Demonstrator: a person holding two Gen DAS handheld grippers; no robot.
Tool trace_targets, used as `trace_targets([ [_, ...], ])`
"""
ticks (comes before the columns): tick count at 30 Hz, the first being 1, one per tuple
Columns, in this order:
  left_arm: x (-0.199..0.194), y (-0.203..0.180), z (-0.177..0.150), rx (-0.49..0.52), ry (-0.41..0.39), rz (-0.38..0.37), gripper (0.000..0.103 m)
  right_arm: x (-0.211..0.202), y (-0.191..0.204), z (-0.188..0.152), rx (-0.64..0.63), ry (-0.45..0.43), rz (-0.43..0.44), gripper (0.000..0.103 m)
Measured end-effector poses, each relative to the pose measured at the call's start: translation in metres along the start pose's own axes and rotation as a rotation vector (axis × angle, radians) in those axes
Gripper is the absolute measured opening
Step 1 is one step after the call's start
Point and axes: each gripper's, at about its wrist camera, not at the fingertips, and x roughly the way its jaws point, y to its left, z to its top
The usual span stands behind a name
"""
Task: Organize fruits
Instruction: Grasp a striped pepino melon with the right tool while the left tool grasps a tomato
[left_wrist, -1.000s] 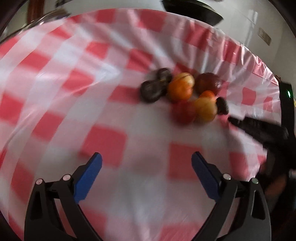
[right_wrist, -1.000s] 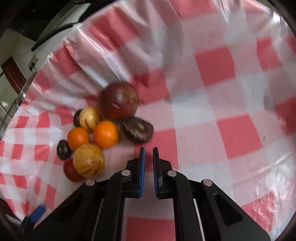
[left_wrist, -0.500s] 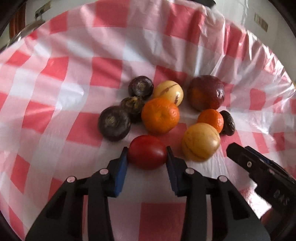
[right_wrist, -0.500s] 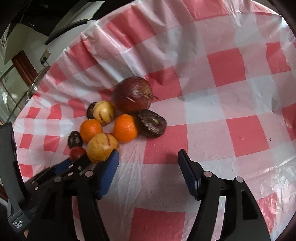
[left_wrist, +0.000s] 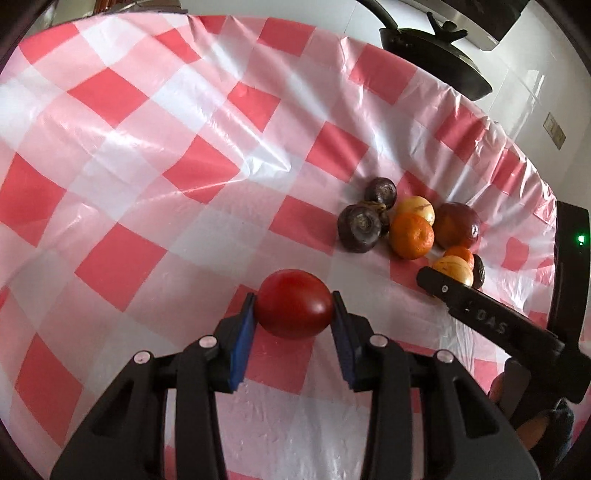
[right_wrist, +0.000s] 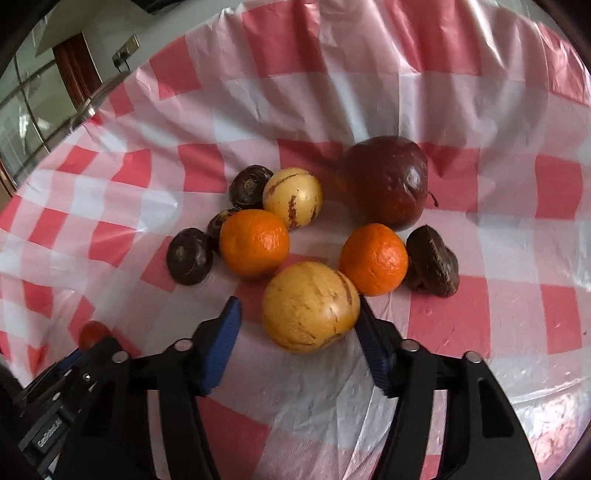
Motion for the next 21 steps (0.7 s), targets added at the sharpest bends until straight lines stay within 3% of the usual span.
trace_targets([
  [1, 0.001, 0.0, 0.001, -0.007, -0.003, -0.013, 0.039, 0.0, 0.0, 0.0, 0.005, -0.003, -0.016, 0.047],
  [11, 0.007, 0.005, 0.004, -0.044, -0.011, 0.003, 0.039, -0.001, -0.025, -0.001, 0.113, -0.021, 0.108, 0.046],
  [14, 0.004, 0.007, 0.004, -0.059, -0.022, 0.009, 0.039, -0.004, -0.027, -0.002, 0.117, -0.022, 0.109, 0.046],
  [16, -0.007, 0.013, -0.002, -0.073, -0.021, 0.043, 0.039, -0.011, -0.023, -0.006, 0.137, 0.009, 0.069, 0.046],
  [18, -0.032, 0.021, -0.017, -0.082, -0.03, 0.043, 0.039, -0.035, -0.014, -0.019, 0.163, -0.006, 0.14, 0.046],
  [21, -0.092, 0.033, -0.05, -0.033, -0.095, 0.12, 0.04, -0.077, 0.013, -0.049, 0.149, -0.042, 0.243, 0.046],
])
